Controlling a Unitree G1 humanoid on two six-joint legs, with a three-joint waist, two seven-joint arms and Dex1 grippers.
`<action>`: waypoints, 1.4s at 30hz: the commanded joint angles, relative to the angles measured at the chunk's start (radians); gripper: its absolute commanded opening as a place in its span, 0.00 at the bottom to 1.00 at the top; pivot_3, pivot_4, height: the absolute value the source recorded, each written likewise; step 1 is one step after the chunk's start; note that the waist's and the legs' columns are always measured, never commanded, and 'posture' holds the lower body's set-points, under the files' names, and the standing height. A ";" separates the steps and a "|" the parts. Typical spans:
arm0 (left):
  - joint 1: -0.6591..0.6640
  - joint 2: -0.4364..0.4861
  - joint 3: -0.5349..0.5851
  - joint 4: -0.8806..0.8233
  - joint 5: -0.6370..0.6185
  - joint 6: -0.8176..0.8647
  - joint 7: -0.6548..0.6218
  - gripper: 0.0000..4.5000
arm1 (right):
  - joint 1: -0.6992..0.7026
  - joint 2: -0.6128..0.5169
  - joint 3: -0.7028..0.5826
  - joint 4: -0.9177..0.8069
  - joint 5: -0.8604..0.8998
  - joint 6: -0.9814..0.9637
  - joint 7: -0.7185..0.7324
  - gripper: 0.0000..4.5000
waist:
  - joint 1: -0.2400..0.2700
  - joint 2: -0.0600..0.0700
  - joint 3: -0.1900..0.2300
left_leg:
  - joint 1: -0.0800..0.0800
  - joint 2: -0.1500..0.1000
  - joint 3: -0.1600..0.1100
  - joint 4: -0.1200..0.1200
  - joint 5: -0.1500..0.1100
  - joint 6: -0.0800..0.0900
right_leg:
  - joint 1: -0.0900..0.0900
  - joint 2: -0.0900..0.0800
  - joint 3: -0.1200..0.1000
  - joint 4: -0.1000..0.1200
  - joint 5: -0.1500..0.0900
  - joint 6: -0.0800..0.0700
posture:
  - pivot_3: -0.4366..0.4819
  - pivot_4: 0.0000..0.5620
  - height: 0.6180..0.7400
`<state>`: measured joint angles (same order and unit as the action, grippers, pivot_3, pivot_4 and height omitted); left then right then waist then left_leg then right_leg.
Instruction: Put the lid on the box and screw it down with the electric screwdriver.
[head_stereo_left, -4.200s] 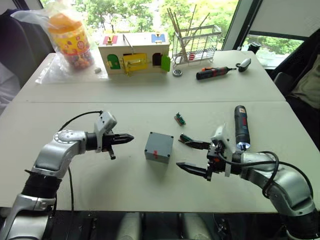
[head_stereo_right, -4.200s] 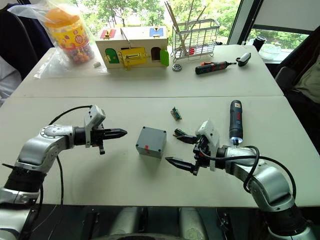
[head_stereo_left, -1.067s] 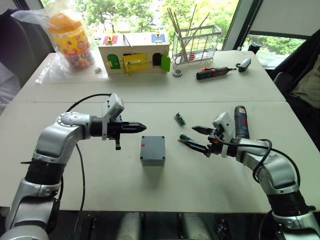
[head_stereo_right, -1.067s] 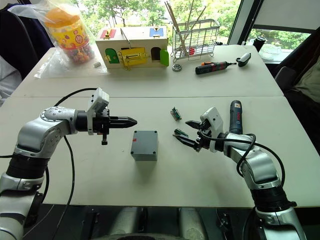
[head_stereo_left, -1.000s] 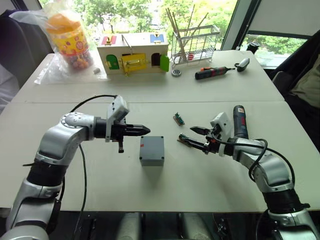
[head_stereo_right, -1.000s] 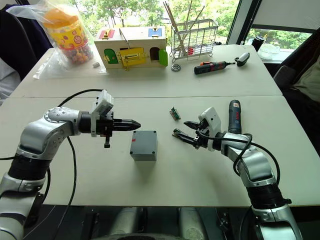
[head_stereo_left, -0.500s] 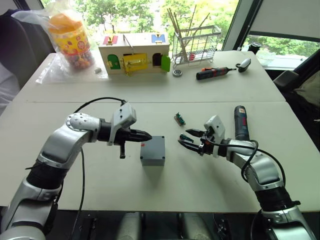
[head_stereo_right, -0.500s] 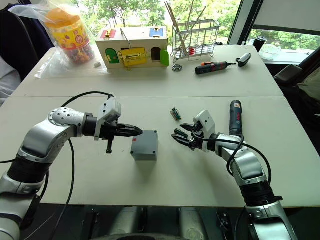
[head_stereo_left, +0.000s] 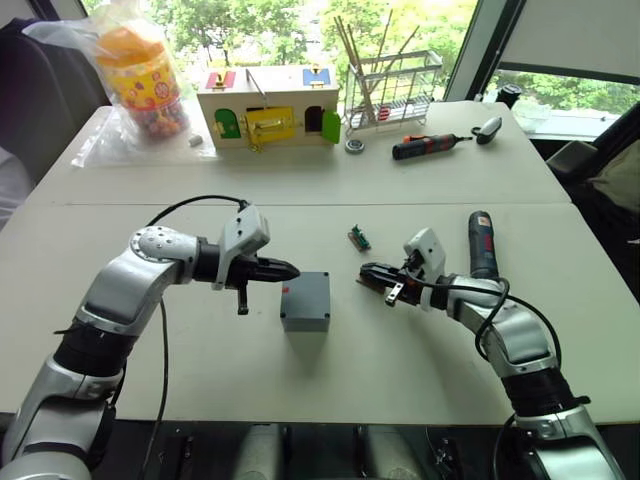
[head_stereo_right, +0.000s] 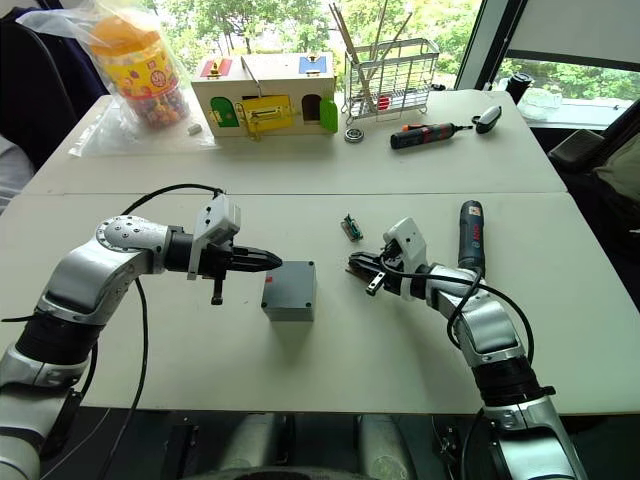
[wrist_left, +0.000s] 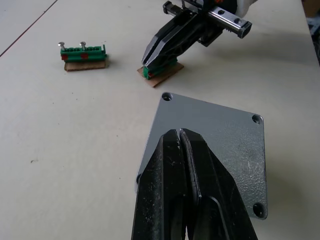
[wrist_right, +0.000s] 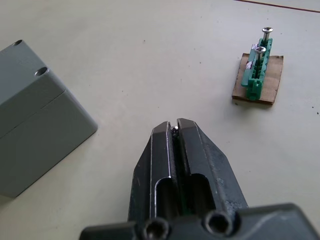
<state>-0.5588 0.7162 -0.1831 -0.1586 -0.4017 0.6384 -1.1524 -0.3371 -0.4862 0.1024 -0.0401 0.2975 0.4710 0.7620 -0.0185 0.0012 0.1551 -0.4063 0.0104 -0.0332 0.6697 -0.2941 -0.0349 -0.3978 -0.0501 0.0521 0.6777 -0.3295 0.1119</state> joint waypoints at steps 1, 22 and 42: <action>0.000 0.007 0.015 -0.008 0.005 -0.022 0.002 0.00 | -0.013 0.004 -0.011 -0.020 0.000 -0.021 0.005 0.02 | 0.000 0.000 0.000 | 0.000 0.000 0.000 0.000 0.000 0.000 | 0.000 0.000 0.000 0.000 0.000 0.000 | 0.48 0.27 0.97; 0.043 0.062 0.088 -0.012 -0.029 0.003 -0.001 0.00 | -0.060 0.016 -0.029 -0.264 0.148 0.135 0.028 0.02 | -0.002 0.000 0.000 | 0.000 0.001 0.000 0.000 0.000 0.000 | -0.001 0.000 0.000 0.003 0.000 0.000 | 0.48 0.27 0.97; 0.072 0.070 0.082 -0.062 -0.039 0.028 0.037 0.00 | -0.076 0.050 0.072 -0.209 0.114 0.114 0.046 0.02 | 0.000 0.000 0.000 | 0.000 0.000 0.000 0.000 0.000 0.000 | -0.001 0.000 0.000 0.003 0.000 0.000 | 0.48 0.27 0.97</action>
<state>-0.4778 0.7836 -0.1238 -0.1998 -0.4268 0.6702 -1.1165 -0.3947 -0.4448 0.1762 -0.2342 0.4119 0.6062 0.8033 -0.0188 0.0012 0.1551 -0.4064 0.0107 -0.0335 0.6698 -0.2942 -0.0348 -0.3989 -0.0502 0.0520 0.6805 -0.3296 0.1119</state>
